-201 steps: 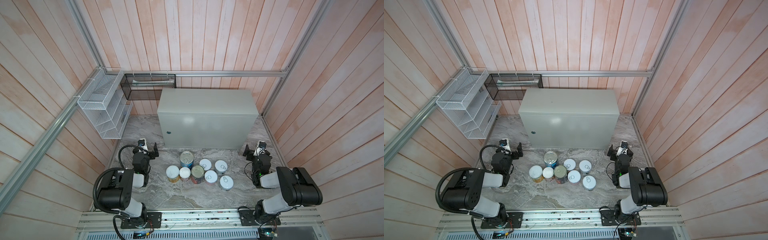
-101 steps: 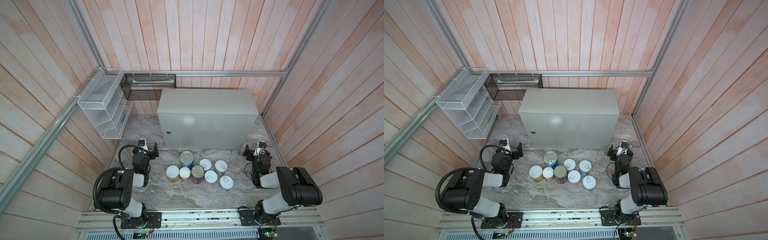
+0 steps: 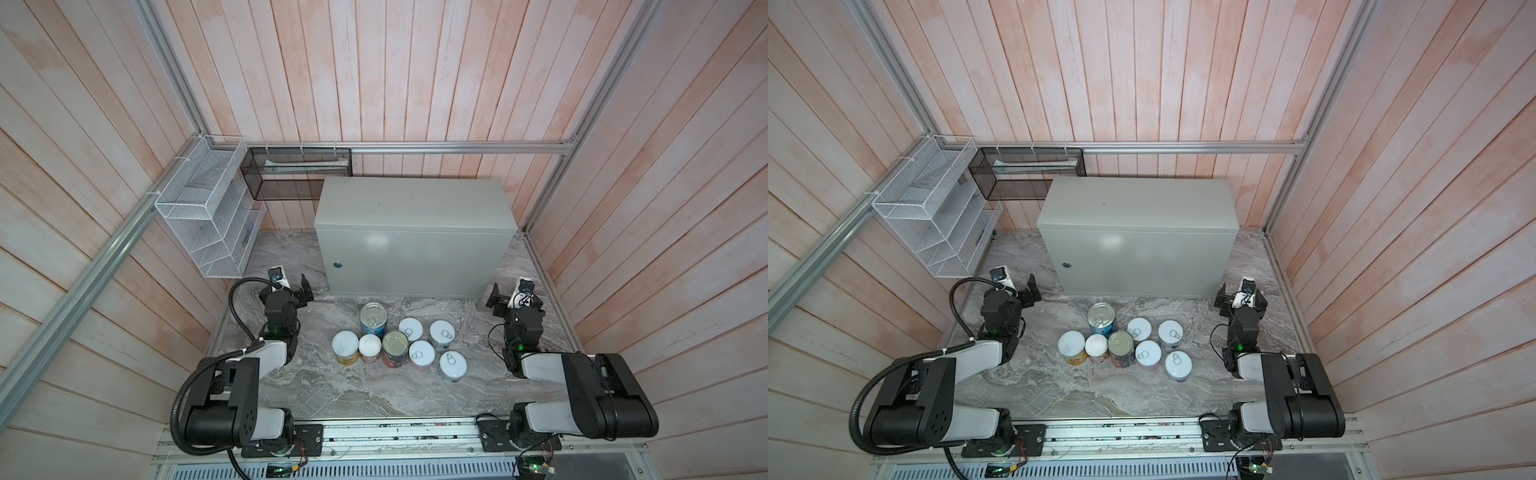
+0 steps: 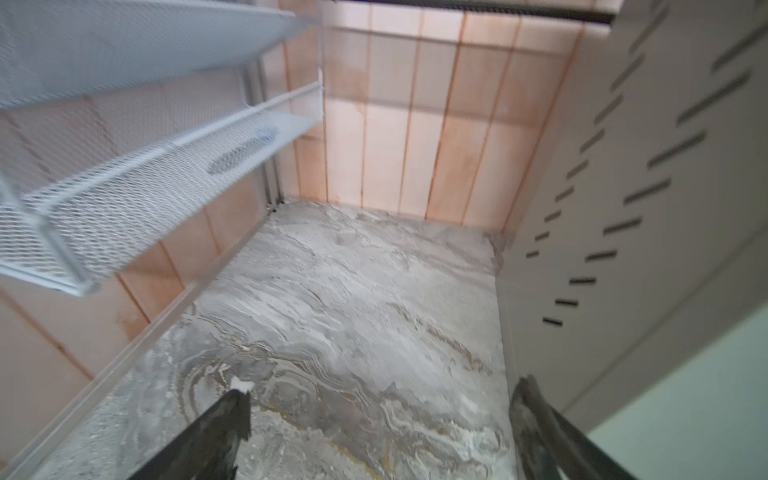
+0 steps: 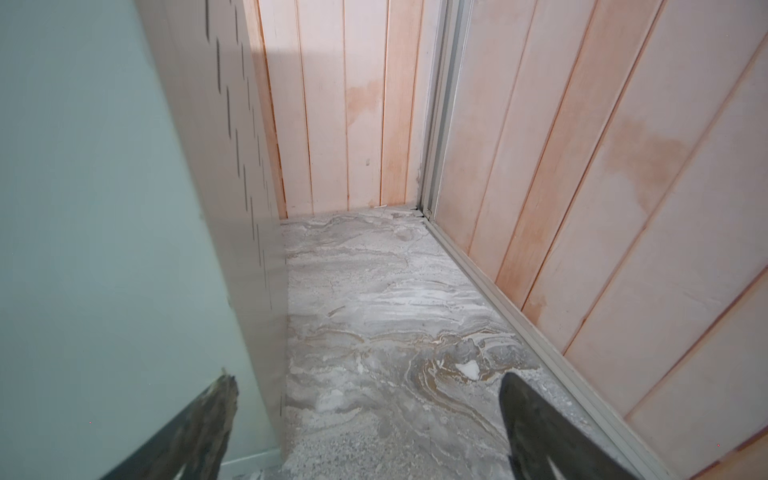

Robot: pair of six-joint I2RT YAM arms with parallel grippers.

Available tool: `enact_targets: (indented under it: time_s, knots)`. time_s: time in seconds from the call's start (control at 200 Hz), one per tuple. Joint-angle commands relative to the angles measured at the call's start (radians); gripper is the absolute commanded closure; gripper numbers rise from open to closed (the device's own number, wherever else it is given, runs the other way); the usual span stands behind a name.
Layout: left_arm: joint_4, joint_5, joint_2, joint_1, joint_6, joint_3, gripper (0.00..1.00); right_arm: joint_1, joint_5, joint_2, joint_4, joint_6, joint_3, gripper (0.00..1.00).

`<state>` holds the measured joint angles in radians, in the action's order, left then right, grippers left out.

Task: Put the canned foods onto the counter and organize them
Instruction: 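Reach the right gripper toward the silver pull-tab can while the left arm rises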

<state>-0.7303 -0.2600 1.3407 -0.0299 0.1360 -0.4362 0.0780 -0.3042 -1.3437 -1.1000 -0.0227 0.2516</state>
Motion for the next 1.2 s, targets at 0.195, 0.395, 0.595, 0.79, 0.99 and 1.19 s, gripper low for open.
enact_targets:
  time_s: [0.195,0.395,0.595,0.79,0.99,1.19]
  knots:
    - [0.468,-0.228,-0.172,-0.112,0.186,-0.081,0.0,0.035,-0.012,0.204,0.564,-0.162,0.223,0.02]
    - [0.648,-0.123,-0.249,-0.184,0.24,-0.113,0.0,0.295,-0.127,0.259,0.939,-0.157,0.364,0.02]
    - [0.822,-0.081,-0.274,-0.223,0.274,-0.18,0.0,0.523,0.043,0.278,1.231,-0.22,0.483,0.02]
    - [0.889,-0.063,-0.262,-0.251,0.269,-0.213,0.0,0.697,0.213,0.288,1.313,-0.288,0.502,0.02]
    - [0.924,-0.047,-0.269,-0.255,0.308,-0.204,0.0,0.861,0.25,0.244,1.337,-0.356,0.531,0.02]
    - [0.934,-0.012,-0.323,-0.26,0.332,-0.18,0.0,0.969,0.237,0.185,1.33,-0.406,0.55,0.02]
